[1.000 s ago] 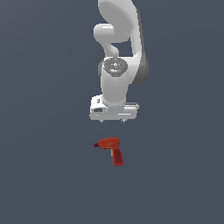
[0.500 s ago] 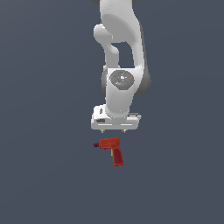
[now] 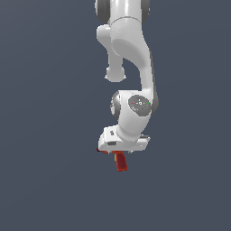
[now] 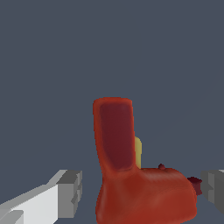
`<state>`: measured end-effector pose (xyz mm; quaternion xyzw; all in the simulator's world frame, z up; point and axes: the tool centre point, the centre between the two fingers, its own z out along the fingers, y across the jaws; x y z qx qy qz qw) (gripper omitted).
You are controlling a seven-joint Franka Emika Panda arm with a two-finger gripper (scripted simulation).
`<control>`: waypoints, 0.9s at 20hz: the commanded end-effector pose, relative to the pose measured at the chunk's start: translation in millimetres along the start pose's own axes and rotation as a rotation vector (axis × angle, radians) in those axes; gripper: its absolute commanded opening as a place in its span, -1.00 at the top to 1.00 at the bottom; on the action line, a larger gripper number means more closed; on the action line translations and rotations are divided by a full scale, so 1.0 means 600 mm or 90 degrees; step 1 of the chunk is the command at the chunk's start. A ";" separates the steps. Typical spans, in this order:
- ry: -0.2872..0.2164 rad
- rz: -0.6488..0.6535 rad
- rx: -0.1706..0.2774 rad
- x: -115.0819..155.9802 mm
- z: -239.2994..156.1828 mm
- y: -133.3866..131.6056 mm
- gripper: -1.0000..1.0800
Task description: Pick up the object and move it to a goal position.
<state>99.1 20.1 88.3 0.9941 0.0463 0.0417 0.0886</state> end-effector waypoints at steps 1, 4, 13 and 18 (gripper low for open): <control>0.012 -0.008 -0.016 0.020 0.018 -0.008 -1.00; 0.024 -0.016 -0.030 0.037 0.035 -0.018 -1.00; 0.043 -0.030 -0.053 0.062 0.062 -0.034 -1.00; 0.042 -0.030 -0.052 0.061 0.065 -0.035 -1.00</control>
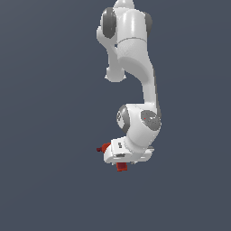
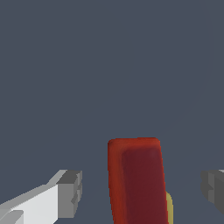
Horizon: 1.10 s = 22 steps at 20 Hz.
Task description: Pick up the object and move it to a goal position.
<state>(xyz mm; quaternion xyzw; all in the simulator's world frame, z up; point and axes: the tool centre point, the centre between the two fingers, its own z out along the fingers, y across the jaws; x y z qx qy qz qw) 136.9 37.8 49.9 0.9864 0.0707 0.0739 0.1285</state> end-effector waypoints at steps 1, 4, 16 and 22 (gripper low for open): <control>0.000 0.000 0.000 0.000 0.004 0.000 -1.00; 0.000 0.000 0.000 0.000 0.018 0.000 -1.00; 0.001 0.000 -0.001 0.000 0.051 0.000 1.00; 0.001 0.000 -0.001 0.000 0.051 0.000 1.00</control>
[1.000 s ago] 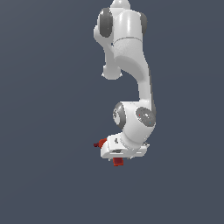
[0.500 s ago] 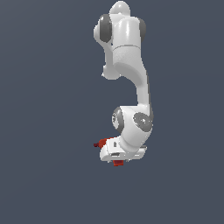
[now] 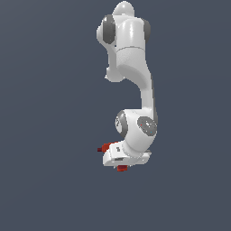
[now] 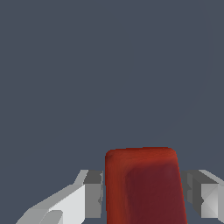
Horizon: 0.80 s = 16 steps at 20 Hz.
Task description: Pick up the object and move it to a goal position.
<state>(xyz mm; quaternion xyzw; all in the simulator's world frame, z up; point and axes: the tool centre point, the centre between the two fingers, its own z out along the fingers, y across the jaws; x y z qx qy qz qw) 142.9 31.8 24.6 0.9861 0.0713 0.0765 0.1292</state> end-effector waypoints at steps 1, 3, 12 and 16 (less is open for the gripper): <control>0.000 0.000 0.000 0.000 0.000 0.000 1.00; 0.000 0.000 0.000 0.000 -0.002 0.000 1.00; 0.000 0.000 0.000 -0.002 -0.053 0.003 1.00; 0.000 0.000 0.000 -0.002 -0.102 0.006 1.00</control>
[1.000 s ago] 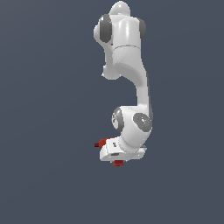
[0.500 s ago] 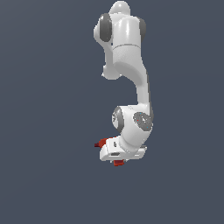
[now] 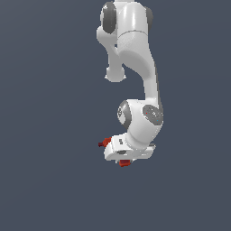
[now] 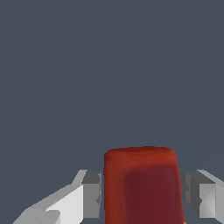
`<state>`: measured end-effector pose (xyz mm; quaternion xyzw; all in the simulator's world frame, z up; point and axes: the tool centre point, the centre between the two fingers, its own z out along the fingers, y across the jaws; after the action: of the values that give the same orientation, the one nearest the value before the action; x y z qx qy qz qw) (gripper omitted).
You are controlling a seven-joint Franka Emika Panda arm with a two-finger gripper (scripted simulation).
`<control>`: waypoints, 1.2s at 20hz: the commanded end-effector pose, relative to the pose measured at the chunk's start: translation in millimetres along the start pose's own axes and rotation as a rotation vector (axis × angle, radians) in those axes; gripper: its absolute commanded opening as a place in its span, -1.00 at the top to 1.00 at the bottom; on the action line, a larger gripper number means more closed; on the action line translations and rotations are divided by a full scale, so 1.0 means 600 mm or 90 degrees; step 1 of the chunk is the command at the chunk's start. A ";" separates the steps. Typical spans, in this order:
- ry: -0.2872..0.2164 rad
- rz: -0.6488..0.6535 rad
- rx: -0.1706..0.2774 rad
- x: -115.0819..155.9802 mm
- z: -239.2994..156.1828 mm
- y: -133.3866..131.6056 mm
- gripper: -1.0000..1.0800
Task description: Pick up the object and move it to a goal position.
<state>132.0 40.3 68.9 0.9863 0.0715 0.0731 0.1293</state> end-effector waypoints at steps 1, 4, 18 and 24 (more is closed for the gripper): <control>0.004 0.001 0.000 0.003 -0.040 0.004 1.00; 0.004 0.001 0.000 0.002 -0.092 0.007 1.00; 0.003 0.001 0.001 0.001 -0.360 0.024 1.00; 0.003 0.001 0.001 0.003 -0.444 0.030 1.00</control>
<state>94.0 86.8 315.4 0.9863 0.0714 0.0740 0.1287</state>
